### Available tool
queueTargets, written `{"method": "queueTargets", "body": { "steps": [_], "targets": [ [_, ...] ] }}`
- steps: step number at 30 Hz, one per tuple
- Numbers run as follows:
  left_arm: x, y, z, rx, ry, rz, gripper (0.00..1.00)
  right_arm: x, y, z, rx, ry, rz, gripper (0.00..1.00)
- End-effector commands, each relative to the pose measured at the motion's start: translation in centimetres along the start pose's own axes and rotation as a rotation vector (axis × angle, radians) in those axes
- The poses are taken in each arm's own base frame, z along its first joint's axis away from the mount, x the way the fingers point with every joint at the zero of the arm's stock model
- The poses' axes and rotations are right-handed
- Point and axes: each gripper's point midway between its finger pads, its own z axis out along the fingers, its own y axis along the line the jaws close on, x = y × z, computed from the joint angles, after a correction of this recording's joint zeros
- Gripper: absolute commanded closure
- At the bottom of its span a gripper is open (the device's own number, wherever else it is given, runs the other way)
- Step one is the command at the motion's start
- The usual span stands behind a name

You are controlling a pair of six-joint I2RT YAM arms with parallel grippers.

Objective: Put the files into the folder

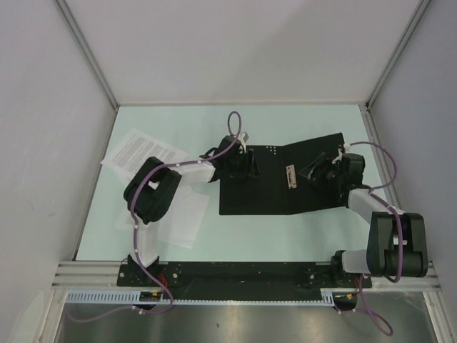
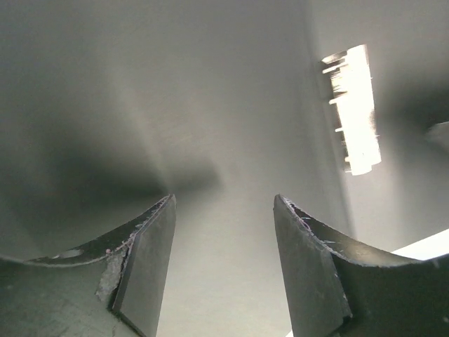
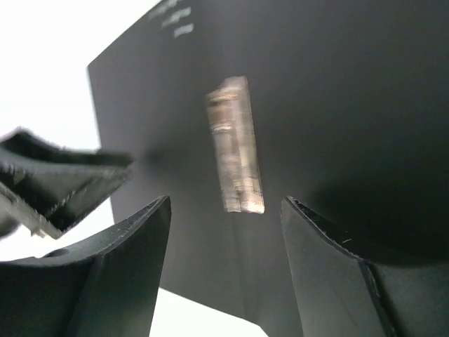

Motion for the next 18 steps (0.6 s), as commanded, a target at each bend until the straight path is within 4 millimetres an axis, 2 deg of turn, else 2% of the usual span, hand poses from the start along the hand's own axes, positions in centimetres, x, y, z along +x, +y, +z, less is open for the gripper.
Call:
{"method": "queueTargets", "body": {
  "steps": [1,2,5,7,9,12,14,17,18],
  "targets": [
    [0.4,3.2,0.4,-0.066,-0.004,-0.012,0.37,1.4,-6.7,-1.2,0.186,0.002,0.216,0.34],
    [0.9,3.8,0.3,-0.08,0.01,-0.022,0.37,1.6,-8.3,-1.3,0.217,0.003,0.285,0.36],
    [1.4,5.1,0.3,-0.103,0.027,-0.047,0.37,2.7,-10.2,-1.2,0.225,0.025,0.346,0.37],
    [1.5,5.5,0.4,-0.115,0.035,-0.029,0.39,2.7,-9.8,-1.0,0.195,0.037,0.316,0.37],
    [1.1,4.8,0.2,-0.099,0.023,0.019,0.4,2.7,-8.6,-0.8,0.151,0.043,0.254,0.36],
    [0.6,1.3,0.3,0.0,0.028,0.077,0.39,2.2,-6.1,-0.7,0.08,0.045,0.133,0.35],
    [0.2,-1.7,0.4,0.096,0.028,0.089,0.39,2.1,-5.0,-0.7,0.044,0.046,0.088,0.36],
    [-0.5,-4.5,1.4,0.178,0.006,0.055,0.4,2.3,-3.2,-0.1,-0.035,0.075,0.034,0.39],
    [0.2,-4.7,2.3,0.186,0.028,0.03,0.41,2.1,-2.6,0.1,-0.056,0.082,0.023,0.41]
  ]
}}
